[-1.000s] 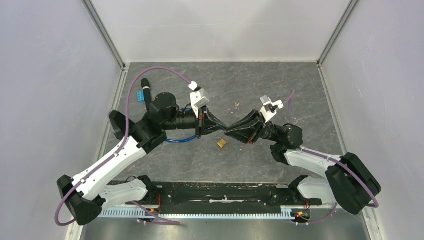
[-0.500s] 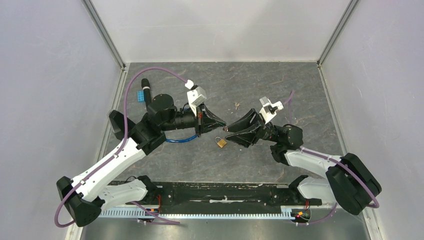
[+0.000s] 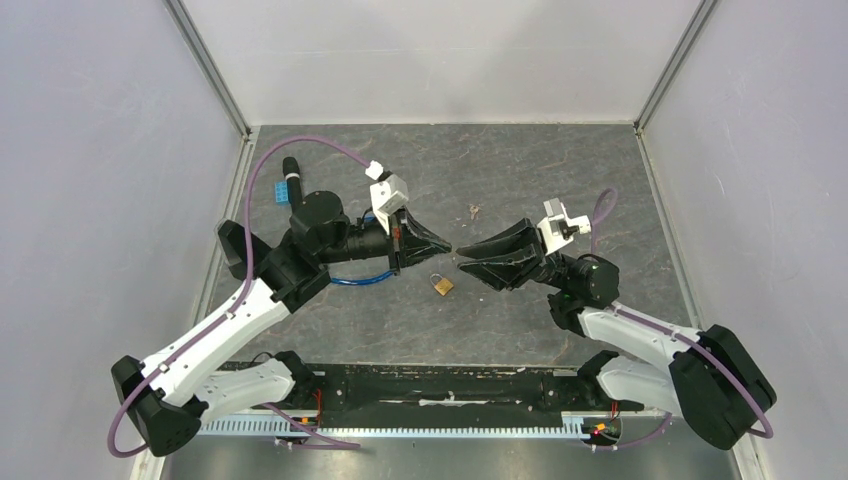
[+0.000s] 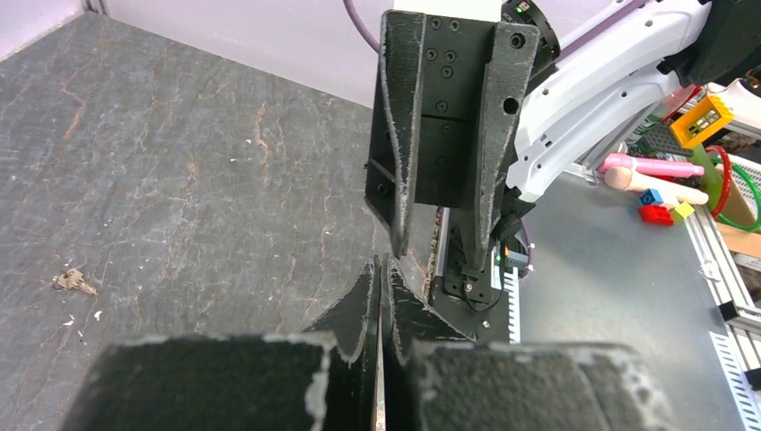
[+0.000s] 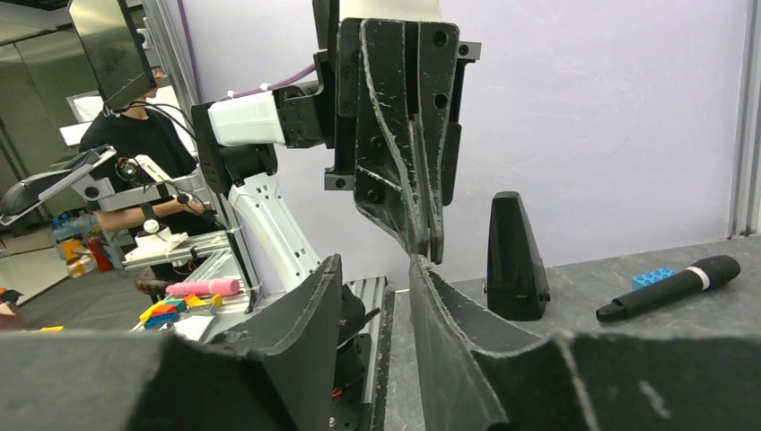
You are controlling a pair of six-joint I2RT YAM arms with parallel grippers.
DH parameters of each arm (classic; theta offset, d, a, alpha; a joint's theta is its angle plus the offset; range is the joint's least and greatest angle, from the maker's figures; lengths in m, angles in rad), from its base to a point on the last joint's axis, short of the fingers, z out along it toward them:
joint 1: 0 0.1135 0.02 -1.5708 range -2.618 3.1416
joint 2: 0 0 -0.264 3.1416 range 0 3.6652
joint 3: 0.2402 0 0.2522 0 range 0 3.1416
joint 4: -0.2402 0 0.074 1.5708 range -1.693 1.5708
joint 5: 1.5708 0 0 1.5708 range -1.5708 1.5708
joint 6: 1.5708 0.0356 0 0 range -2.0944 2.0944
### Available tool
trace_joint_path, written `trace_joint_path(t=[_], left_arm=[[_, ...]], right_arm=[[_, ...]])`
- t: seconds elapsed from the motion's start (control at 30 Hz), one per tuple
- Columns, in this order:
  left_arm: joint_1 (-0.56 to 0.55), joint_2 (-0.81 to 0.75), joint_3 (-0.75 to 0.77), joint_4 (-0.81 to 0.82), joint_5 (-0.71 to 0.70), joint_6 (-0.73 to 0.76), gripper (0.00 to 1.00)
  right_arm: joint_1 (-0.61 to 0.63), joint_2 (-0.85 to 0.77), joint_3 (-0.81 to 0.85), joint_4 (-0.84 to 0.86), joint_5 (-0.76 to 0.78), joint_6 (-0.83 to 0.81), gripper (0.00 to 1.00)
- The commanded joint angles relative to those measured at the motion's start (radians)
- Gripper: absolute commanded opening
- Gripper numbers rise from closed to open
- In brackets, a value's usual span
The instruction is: Unlock with the key
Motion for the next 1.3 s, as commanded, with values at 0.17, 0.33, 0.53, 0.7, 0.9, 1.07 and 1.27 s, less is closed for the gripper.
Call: trace_joint_path(t=[0.17,0.33,0.53,0.7,0.9,1.07,1.27], left_arm=[[0.003,-0.001,-0.005,0.09,0.023,-0.041,0.02],[0.003,-0.005,-0.008,0.096,0.034,-0.045,0.02],[0.003,-0.004,-0.011,0.097,0.039,-0.045,0.02],[0.003,-0.001,-0.013,0.113,0.042,-0.051,0.02],[0.003,0.002,-0.016,0.135,0.045,-0.063,0.02],[0.002,0.004,-0.019,0.154,0.047,-0.074,0.02],[0.001,0.007,-0.018,0.156,0.059,-0.075,0.02]], right_arm=[[0.004,-0.015,0.009,0.039,0.017,-0.043,0.33],[0.004,-0.03,-0.002,-0.038,0.079,-0.088,0.37],[0.004,-0.051,-0.001,-0.089,0.114,-0.124,0.38],[0.004,-0.031,0.005,-0.07,0.096,-0.103,0.34],[0.007,-0.001,0.015,-0.008,0.056,-0.054,0.28],[0.016,0.012,0.021,0.003,0.042,-0.042,0.26],[0.016,0.014,0.018,0.025,0.048,-0.03,0.21]])
